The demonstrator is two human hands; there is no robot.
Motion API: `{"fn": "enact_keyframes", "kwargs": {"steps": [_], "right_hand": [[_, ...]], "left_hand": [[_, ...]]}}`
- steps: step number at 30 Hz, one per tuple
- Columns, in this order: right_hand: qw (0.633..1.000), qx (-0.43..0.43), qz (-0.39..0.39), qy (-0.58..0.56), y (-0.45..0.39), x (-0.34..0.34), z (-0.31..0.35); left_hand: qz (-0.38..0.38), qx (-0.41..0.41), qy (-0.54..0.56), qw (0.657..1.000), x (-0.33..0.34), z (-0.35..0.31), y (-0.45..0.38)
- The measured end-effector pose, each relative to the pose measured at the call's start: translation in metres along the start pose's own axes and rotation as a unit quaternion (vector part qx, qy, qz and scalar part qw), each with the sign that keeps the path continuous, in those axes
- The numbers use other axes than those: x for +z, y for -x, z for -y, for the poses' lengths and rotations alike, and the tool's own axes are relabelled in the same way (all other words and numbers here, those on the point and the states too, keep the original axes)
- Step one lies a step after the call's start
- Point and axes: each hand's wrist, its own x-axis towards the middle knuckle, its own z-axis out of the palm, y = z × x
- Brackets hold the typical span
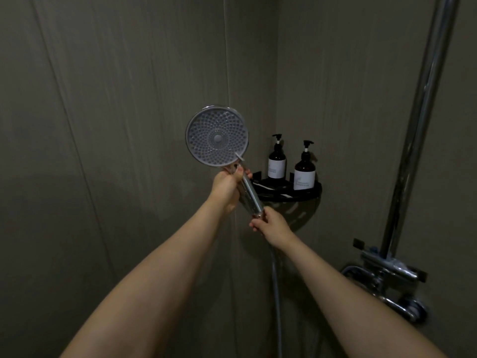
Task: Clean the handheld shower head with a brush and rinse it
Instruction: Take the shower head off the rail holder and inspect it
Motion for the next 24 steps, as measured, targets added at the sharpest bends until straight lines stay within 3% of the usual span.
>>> {"fn": "enact_keyframes", "kwargs": {"steps": [5,10,18,24], "right_hand": [[0.995,-0.024,0.023,0.091,0.001,-0.003,0.004],[0.993,0.026,0.108,-0.047,0.001,-0.010,0.011],[0.998,-0.006,0.038,-0.039,0.001,-0.002,0.008],[0.976,0.055,0.145,-0.153,0.004,-0.012,0.005]], "left_hand": [[-0.002,0.008,-0.005,1.000,0.000,0.001,0.001],[0.009,0.004,0.031,0.999,-0.007,0.003,-0.002],[0.003,0.011,0.026,1.000,-0.001,-0.001,0.001],[0.017,0.001,0.025,1.000,-0.006,0.003,0.003]]}}
